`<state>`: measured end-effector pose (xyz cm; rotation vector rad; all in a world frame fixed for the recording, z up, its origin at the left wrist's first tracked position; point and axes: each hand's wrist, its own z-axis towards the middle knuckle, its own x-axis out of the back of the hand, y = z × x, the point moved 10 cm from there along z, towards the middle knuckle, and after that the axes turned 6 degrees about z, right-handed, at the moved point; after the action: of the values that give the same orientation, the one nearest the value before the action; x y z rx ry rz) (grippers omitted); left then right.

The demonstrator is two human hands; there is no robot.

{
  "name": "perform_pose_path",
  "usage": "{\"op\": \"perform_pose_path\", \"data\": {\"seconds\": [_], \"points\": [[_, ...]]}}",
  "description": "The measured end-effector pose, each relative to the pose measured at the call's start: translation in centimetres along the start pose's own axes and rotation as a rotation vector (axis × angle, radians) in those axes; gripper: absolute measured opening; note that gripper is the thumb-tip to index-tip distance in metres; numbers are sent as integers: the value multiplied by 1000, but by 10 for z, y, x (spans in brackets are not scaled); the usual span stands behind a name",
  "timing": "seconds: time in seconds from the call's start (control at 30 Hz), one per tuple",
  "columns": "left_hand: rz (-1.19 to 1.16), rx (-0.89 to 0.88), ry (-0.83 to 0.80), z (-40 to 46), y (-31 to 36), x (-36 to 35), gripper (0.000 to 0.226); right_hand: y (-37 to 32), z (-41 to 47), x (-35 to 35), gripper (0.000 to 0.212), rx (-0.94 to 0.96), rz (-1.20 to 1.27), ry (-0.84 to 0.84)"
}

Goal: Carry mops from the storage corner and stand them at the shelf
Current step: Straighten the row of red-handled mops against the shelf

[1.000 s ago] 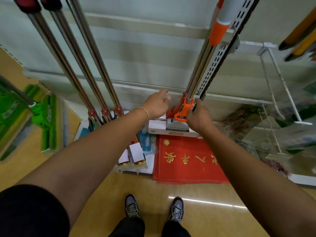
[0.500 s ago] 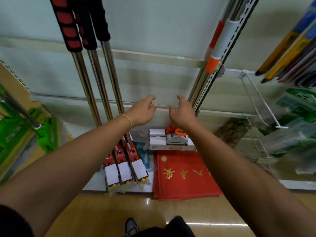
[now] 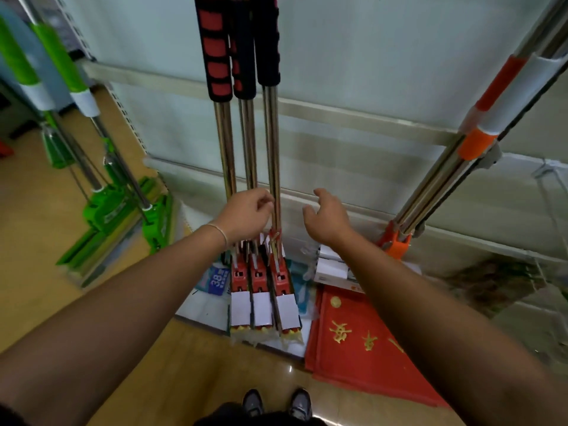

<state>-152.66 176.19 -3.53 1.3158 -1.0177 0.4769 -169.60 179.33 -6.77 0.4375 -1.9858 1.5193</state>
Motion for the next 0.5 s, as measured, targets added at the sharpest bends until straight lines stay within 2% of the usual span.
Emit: {"op": "perform_pose_path", "data": {"seconds": [0.13,0.3,0.5], "points": [[27,124,27,-5,-43,13,16,-11,4,-28,58,21,13,-71],[2,210,38,-3,-84,19,13,-18,12,-52,58,-5,33,-74],[113,209,-9,24,-114,30,38,-23,21,-73,58,-107,65,9]]}}
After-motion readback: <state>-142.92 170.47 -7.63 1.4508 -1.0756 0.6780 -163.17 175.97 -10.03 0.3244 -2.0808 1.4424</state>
